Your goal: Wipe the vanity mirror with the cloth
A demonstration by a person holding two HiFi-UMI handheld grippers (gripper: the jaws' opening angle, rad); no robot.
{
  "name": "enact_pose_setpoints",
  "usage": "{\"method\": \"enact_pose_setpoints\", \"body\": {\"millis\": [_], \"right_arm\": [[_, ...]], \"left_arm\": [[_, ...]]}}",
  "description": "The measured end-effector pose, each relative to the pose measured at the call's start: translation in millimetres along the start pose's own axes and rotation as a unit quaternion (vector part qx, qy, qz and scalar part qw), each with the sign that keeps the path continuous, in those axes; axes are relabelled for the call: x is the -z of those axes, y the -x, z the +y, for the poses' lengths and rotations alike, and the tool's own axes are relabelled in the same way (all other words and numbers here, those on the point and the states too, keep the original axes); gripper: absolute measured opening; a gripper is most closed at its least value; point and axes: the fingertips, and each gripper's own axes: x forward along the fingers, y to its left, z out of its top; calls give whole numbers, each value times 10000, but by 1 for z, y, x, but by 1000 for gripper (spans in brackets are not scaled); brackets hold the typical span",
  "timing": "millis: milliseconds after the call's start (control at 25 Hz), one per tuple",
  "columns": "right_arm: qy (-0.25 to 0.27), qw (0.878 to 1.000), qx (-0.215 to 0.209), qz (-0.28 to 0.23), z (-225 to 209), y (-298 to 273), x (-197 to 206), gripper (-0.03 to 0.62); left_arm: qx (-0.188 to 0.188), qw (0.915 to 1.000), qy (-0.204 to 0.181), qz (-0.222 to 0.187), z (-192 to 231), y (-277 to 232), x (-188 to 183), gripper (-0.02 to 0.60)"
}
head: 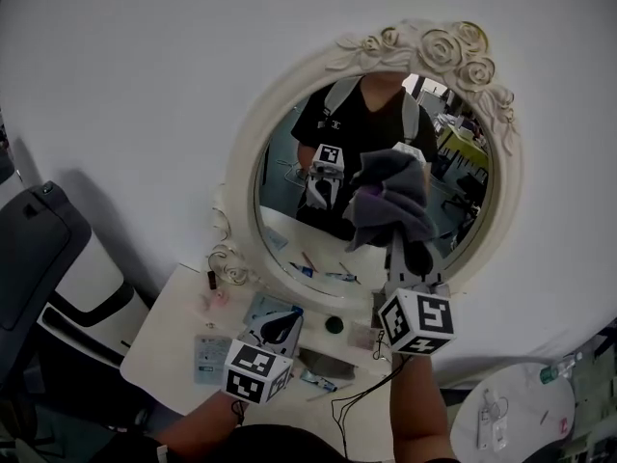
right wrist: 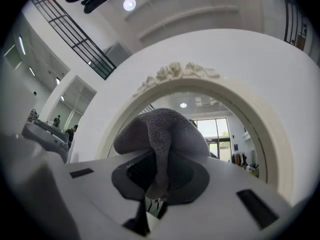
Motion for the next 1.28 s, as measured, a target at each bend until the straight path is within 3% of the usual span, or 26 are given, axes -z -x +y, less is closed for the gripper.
{"method": "enact_pose_setpoints", "body": {"millis": [200, 440, 600, 960, 1280], "right_arm": [[277, 9968, 177, -733, -22, -44, -119, 43], [411, 9953, 387, -792, -43, -82, -179, 43], [462, 9960, 505, -576, -39, -96, -161, 41], [285, 9962, 451, -691, -23, -90, -113, 41], [307, 9987, 293, -275, 0, -75, -35, 41]], "left_arm": [[153, 9998, -101, 21, 0, 6, -2, 0], [281, 9995, -48, 142, 11, 13, 5, 0], [300, 9993, -68, 223, 17, 15, 13, 0], [165, 9994, 15, 304, 27, 17, 22, 0], [63, 9994, 53, 337, 33, 18, 26, 0]]}}
